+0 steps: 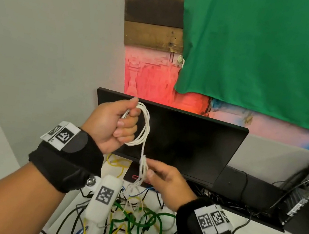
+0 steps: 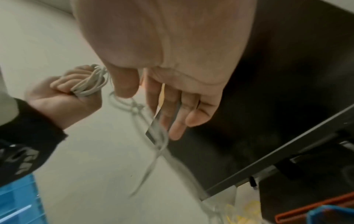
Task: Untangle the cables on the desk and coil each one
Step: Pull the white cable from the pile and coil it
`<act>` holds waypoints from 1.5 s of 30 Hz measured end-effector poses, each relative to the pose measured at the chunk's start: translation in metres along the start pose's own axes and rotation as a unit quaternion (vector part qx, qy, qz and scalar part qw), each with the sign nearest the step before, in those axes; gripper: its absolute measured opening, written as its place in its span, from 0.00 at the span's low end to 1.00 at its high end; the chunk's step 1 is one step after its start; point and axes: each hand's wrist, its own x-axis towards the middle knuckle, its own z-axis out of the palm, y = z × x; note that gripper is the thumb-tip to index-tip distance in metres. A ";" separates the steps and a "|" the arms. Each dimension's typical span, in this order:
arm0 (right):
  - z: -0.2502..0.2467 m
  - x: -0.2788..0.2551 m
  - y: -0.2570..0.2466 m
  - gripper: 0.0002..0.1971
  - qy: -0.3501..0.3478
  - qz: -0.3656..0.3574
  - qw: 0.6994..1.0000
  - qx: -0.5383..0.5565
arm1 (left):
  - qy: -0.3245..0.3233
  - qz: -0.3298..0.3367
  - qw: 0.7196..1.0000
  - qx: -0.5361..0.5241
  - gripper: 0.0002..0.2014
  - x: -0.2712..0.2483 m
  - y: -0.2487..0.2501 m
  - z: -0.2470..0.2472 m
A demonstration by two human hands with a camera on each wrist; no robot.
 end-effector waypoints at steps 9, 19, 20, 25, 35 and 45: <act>0.000 0.003 -0.016 0.09 0.046 -0.040 0.993 0.098 | 0.096 0.042 0.991 0.080 0.19 -0.004 -0.013 -0.015; -0.016 -0.001 -0.002 0.16 0.123 -0.066 0.986 0.086 | 0.159 0.053 0.985 0.032 0.18 -0.002 -0.005 -0.042; -0.017 -0.002 -0.001 0.17 0.128 -0.080 0.986 0.078 | 0.167 0.051 0.984 0.027 0.18 -0.002 -0.005 -0.045; -0.020 -0.008 -0.006 0.13 0.078 -0.089 0.975 0.188 | 0.182 0.041 0.982 0.032 0.18 0.000 -0.015 -0.050; -0.036 -0.017 -0.001 0.05 0.003 0.021 1.000 -0.016 | 0.187 0.038 0.981 0.045 0.17 0.001 -0.019 -0.061; -0.035 -0.019 -0.010 0.31 0.030 -0.050 0.998 0.009 | 0.206 0.038 0.976 0.053 0.18 0.001 -0.022 -0.067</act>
